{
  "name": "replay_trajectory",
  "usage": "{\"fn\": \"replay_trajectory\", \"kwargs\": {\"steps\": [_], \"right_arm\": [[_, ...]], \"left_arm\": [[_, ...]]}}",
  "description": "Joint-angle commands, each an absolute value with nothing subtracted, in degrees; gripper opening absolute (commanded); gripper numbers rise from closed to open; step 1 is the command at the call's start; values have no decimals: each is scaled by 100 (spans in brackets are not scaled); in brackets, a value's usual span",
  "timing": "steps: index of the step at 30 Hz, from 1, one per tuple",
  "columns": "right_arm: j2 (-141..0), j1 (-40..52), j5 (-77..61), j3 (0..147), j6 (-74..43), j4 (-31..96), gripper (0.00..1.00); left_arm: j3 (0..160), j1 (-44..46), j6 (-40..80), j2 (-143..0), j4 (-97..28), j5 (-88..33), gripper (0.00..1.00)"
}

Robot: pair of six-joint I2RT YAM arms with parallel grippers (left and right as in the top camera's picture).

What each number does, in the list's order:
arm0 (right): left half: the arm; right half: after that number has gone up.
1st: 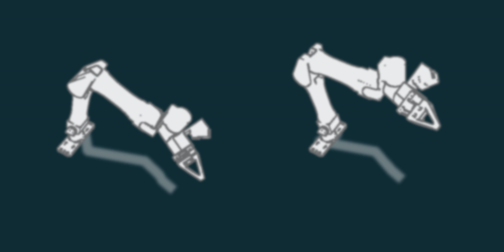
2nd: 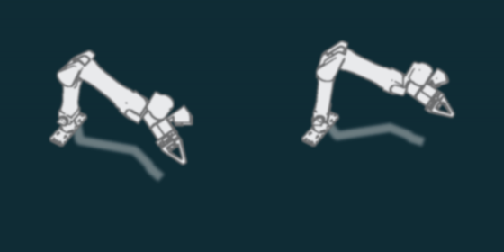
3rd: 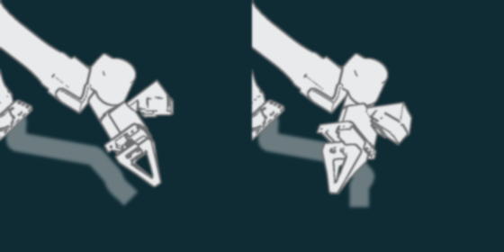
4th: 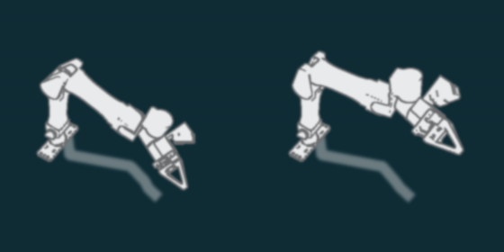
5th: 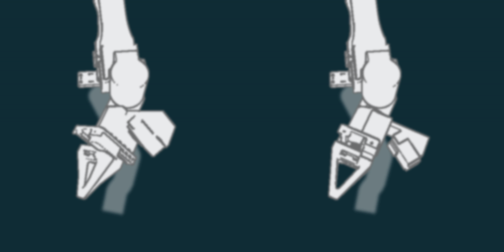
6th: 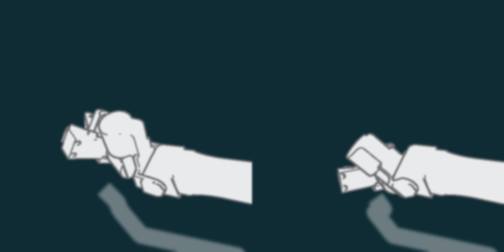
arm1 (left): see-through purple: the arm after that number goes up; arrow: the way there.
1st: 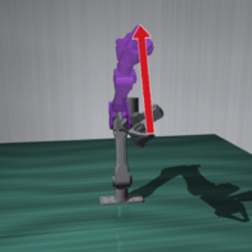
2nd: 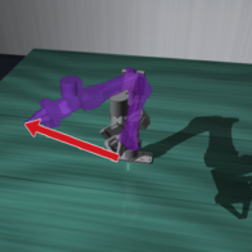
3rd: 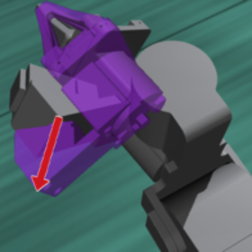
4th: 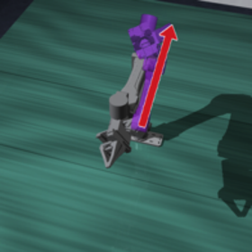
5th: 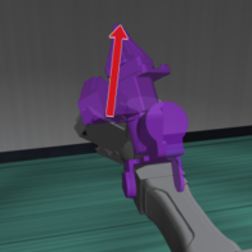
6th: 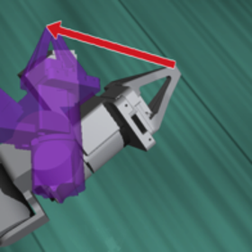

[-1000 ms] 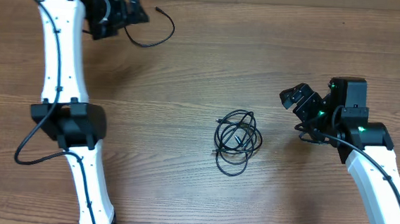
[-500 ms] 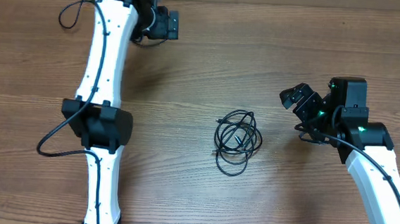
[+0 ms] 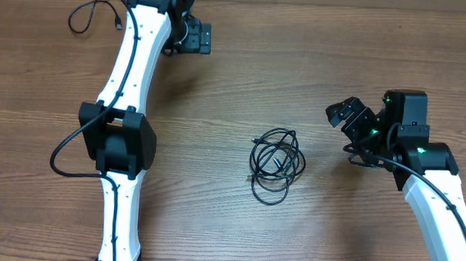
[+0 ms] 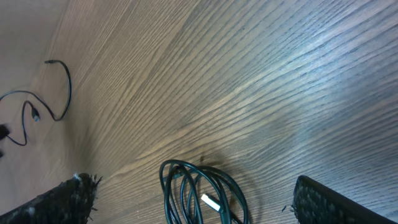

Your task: Untangle cables

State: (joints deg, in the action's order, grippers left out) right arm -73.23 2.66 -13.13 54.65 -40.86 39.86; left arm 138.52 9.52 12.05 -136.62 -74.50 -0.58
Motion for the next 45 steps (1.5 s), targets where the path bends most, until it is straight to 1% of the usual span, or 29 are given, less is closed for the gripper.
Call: {"fn": "replay_trajectory", "kwargs": {"steps": [1,5,12,14,18,20,26,34,38,43,45], "right_arm": [[-7279,250,-1295,5553,-4040,3955,100],[-7279,250,-1295,5553,-4040,3955,100],[-7279,250,-1295,5553,-4040,3955,100],[-7279,250,-1293,5553,-4040,3955,100],[-7279,250,-1295,5553,-4040,3955,100],[-7277,250,-1295,5553,-4040,3955,100],[-7279,250,-1293,5553,-4040,3955,100],[-7279,250,-1293,5553,-4040,3955,100],[-7279,250,-1293,5553,-4040,3955,100],[-7279,250,-1293,5553,-4040,3955,100],[-7277,250,-1295,5553,-4040,3955,100]], "left_arm": [[13273,956,1236,-13566,-7081,69,100],[12691,919,1028,-13566,-6466,110,100],[11966,775,891,-13566,-5553,670,100],[11839,757,576,-13566,-5293,799,98],[11769,753,-331,-13566,-5068,816,100],[11769,735,-475,-13566,-5046,816,100],[11773,484,290,-13563,-5030,797,100],[12020,362,773,-13487,-5085,784,100],[12331,408,1028,-13404,-5188,609,100],[12956,414,1942,-13303,-5540,569,100],[13227,414,1988,-13292,-5767,576,100]]}}
